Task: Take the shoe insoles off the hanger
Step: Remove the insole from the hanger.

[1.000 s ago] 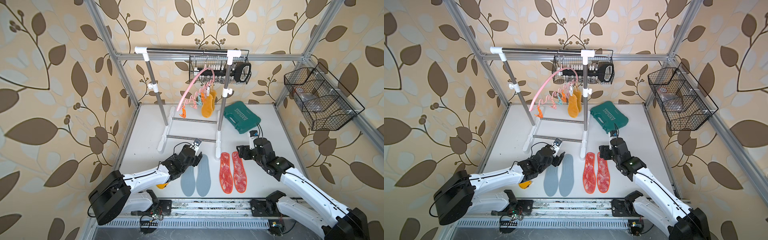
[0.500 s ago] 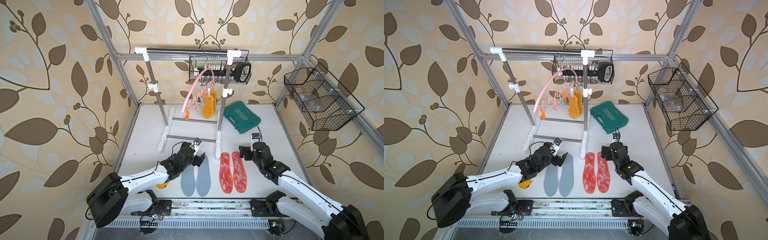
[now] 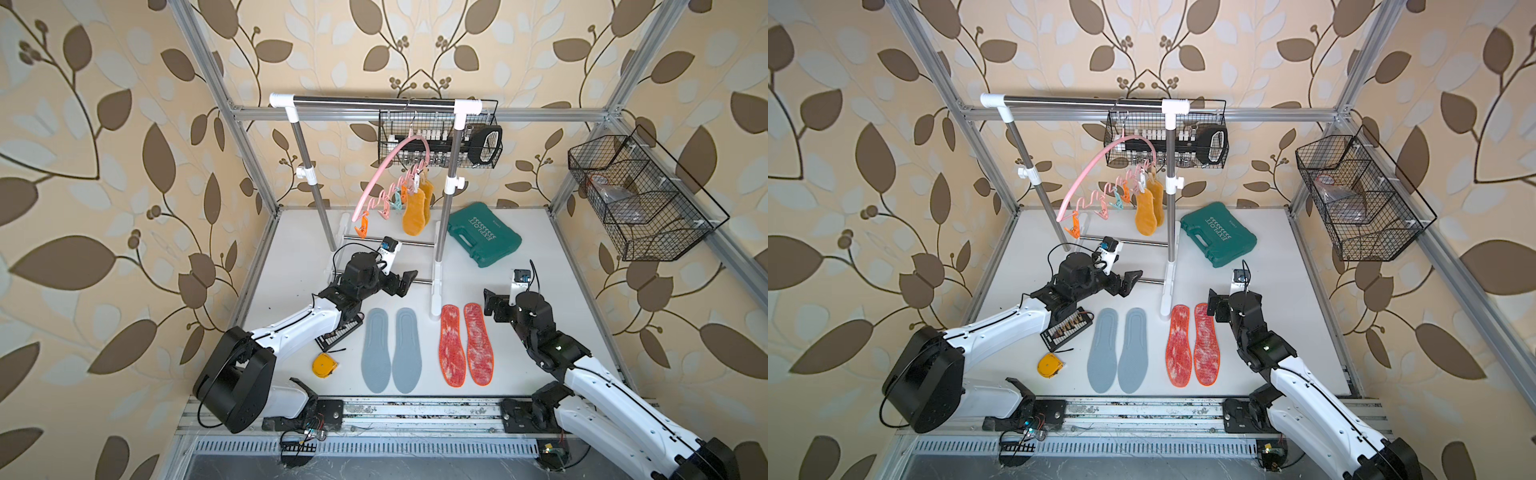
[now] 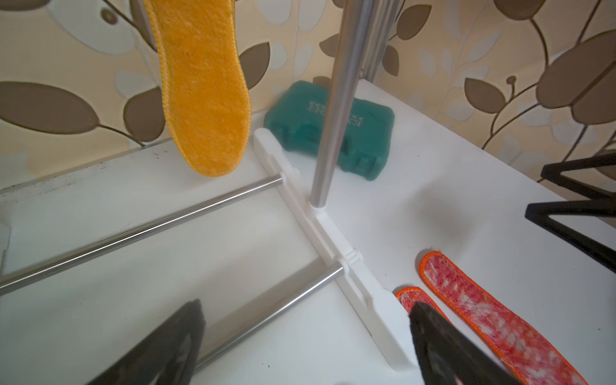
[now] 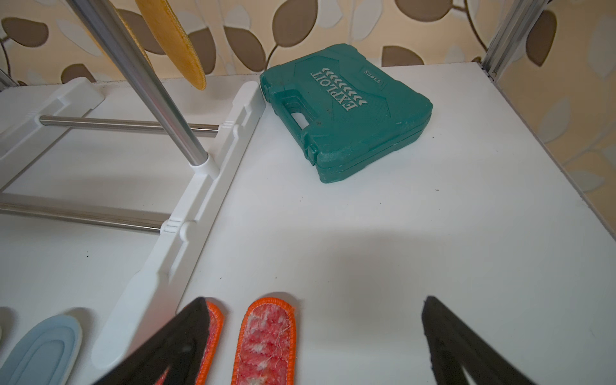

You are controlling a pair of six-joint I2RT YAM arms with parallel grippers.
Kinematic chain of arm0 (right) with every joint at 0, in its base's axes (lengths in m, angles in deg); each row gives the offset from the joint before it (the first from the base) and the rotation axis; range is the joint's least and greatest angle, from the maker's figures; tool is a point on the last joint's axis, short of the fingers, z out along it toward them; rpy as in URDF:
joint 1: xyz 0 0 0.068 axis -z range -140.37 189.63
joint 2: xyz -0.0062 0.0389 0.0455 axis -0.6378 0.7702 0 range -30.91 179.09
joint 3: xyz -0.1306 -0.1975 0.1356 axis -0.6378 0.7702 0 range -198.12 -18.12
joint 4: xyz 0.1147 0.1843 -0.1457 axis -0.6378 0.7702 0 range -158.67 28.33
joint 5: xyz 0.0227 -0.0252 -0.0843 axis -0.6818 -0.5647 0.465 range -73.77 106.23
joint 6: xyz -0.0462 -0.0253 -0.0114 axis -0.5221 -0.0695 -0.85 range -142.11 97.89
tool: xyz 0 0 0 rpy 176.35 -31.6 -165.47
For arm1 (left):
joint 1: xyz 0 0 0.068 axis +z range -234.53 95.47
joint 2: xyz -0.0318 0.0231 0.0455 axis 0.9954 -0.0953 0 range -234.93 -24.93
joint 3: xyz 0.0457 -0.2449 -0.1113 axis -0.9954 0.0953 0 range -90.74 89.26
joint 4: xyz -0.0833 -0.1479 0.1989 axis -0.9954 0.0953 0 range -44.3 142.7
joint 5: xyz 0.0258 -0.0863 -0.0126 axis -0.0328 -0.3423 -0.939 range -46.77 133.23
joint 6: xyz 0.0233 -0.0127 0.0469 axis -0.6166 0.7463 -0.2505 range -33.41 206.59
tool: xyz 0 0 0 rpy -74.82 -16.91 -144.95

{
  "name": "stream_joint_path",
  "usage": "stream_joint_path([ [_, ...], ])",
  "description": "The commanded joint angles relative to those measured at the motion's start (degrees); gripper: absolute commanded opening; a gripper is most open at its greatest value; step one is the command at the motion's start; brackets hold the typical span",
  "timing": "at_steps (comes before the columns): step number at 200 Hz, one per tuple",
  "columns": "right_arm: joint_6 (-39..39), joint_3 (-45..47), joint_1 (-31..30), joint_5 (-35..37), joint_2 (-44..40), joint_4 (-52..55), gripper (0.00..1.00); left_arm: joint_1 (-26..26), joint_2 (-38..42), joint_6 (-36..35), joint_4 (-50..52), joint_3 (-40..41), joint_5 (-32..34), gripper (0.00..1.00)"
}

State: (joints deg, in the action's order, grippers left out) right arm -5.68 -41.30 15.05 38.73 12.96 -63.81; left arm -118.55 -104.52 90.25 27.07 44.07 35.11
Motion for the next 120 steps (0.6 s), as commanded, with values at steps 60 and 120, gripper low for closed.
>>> stream_joint_path([
  [60, 0.2, 0.9, 0.2, -0.4, -1.1, -0.6, 0.98, 2.0, -16.1, -0.3, -16.0, -12.1, 0.1, 0.99],
  [120, 0.3, 1.5, 0.2, -0.5, -2.3, -0.7, 0.98, 5.8, -24.9, 2.9, -27.4, -16.3, -4.5, 0.99],
])
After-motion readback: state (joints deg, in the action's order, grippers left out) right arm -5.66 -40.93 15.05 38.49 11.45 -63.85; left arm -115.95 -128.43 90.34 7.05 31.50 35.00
